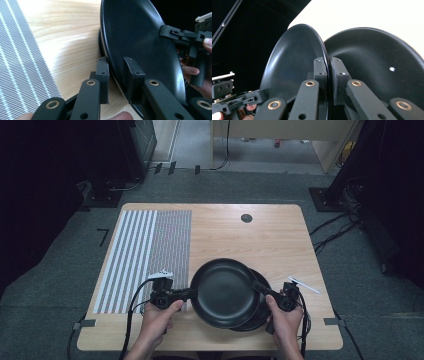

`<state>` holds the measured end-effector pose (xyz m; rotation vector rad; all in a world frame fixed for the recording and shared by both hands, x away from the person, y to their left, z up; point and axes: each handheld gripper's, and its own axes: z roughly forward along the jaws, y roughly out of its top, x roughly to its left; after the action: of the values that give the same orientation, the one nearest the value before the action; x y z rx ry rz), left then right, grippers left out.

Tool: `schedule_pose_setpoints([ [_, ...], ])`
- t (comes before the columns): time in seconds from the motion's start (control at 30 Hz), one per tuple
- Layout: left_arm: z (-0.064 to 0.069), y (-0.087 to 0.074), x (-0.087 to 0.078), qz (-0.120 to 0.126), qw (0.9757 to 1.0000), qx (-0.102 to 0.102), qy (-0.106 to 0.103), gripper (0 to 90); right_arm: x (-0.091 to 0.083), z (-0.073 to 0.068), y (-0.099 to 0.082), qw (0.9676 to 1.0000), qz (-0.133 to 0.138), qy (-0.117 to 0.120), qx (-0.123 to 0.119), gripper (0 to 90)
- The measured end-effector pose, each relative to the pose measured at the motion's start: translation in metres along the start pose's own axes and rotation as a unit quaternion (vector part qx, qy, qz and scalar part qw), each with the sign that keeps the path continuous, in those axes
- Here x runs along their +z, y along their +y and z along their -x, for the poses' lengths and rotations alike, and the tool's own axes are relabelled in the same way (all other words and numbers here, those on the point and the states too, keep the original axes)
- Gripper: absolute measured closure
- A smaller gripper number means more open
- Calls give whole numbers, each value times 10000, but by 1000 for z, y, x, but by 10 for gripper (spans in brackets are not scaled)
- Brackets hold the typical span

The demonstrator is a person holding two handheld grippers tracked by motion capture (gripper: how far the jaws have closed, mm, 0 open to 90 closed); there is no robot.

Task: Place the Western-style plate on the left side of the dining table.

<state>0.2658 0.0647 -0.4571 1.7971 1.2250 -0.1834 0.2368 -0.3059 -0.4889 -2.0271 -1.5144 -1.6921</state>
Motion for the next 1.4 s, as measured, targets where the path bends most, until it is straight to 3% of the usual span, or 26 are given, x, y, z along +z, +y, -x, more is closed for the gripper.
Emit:
schedule_pose_setpoints([
  [0.5, -21, 10, -29, 281, 9993, -97, 205, 761, 36, -23, 4, 9997, -223, 136, -20, 846],
  [0.7, -34, 15, -43, 414, 9988, -246, 127, 762, 52, -32, 4, 9993, -296, 229, 58, 846],
  [1.0, -48, 20, -62, 583, 9975, -335, 197, 767, 73, -53, 6, 9990, -353, 281, -31, 845],
  [1.27, -59, 23, -76, 751, 9954, -403, 430, 775, 94, -67, 6, 9984, -459, 317, -69, 845],
  [1.4, -68, 24, -84, 818, 9946, -485, 416, 777, 104, -74, 5, 9980, -522, 350, -63, 845],
])
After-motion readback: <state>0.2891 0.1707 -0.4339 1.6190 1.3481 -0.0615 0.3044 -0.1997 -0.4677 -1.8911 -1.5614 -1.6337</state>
